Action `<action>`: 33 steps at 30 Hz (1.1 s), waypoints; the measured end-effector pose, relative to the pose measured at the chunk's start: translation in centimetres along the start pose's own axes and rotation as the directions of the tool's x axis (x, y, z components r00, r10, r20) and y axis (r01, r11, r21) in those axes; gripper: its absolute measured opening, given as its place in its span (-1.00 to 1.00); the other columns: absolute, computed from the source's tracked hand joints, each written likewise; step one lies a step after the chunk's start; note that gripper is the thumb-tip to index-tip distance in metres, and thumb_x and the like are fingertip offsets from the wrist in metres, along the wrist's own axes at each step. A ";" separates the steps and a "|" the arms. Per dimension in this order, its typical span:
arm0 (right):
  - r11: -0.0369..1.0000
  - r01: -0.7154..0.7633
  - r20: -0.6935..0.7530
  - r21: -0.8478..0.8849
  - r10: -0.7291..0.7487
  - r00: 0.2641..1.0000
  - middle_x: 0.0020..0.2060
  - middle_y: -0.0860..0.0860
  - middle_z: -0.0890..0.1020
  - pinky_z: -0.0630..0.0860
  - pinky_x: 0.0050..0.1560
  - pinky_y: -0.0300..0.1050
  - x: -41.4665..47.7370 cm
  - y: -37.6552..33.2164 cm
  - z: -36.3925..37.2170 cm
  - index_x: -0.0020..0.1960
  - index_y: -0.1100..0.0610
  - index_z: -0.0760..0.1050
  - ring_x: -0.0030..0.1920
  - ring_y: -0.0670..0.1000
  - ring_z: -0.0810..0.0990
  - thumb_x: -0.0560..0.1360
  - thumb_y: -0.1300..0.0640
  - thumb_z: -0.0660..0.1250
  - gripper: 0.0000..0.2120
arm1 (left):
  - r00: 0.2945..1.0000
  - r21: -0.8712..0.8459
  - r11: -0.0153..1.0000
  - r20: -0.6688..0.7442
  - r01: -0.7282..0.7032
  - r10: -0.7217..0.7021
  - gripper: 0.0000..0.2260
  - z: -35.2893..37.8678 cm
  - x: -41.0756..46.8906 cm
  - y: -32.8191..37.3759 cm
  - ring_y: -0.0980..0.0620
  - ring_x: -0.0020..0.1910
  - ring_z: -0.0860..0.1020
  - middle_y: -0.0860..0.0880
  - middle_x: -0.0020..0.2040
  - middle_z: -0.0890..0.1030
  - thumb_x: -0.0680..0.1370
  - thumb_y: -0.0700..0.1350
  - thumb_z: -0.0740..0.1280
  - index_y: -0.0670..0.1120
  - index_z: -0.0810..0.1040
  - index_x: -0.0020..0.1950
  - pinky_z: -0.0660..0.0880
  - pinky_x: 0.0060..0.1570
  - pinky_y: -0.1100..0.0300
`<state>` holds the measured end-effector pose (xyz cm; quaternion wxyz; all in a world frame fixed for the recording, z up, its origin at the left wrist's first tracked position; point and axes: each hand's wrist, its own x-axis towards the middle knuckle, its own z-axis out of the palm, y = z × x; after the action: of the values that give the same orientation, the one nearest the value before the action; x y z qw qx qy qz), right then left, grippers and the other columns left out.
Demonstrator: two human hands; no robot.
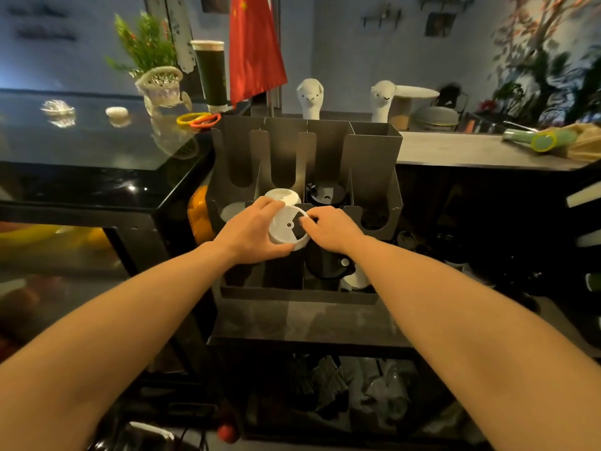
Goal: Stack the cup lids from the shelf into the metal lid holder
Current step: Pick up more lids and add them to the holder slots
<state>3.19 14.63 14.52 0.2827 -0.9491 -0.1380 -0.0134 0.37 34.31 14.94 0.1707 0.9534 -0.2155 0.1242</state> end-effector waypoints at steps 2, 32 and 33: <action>1.000 0.017 -0.023 -0.007 -0.017 1.000 -0.05 -0.10 0.65 0.50 -0.11 -0.06 0.5 -0.2 -0.1 0.13 -0.05 0.57 -0.10 -0.04 0.60 0.63 -0.13 0.18 -0.74 | 0.999 -0.003 0.999 -0.010 0.040 -0.040 -0.22 -0.4 0.5 -0.6 0.00 0.26 0.47 -0.02 0.39 0.40 0.38 0.23 0.52 -0.04 0.32 0.47 0.54 0.20 0.09; 0.937 -0.023 0.330 -0.348 0.145 0.933 0.02 0.10 0.46 0.55 0.14 0.07 6.8 -2.2 -0.5 0.60 0.06 -0.09 0.03 0.11 0.54 0.55 0.03 0.32 -0.21 | 0.857 0.136 0.857 0.077 0.498 -0.510 -0.29 1.4 10.1 -2.6 -0.22 0.43 0.25 -0.15 0.45 0.31 0.40 0.36 0.41 0.01 0.37 0.42 0.26 0.38 -0.20; 0.935 -0.022 0.329 -0.355 0.146 0.933 0.02 0.09 0.45 0.55 0.14 0.08 6.9 -2.2 -0.5 0.60 0.05 -0.10 0.03 0.11 0.54 0.54 0.03 0.32 -0.19 | 0.857 0.149 0.856 0.077 0.495 -0.509 -0.30 1.6 10.0 -2.6 -0.22 0.45 0.23 -0.16 0.47 0.29 0.42 0.37 0.39 0.03 0.36 0.43 0.22 0.40 -0.22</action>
<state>9.25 17.87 16.81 0.0830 -0.9760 -0.1402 0.1441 10.56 32.24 15.93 0.1254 0.9907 0.0398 0.0341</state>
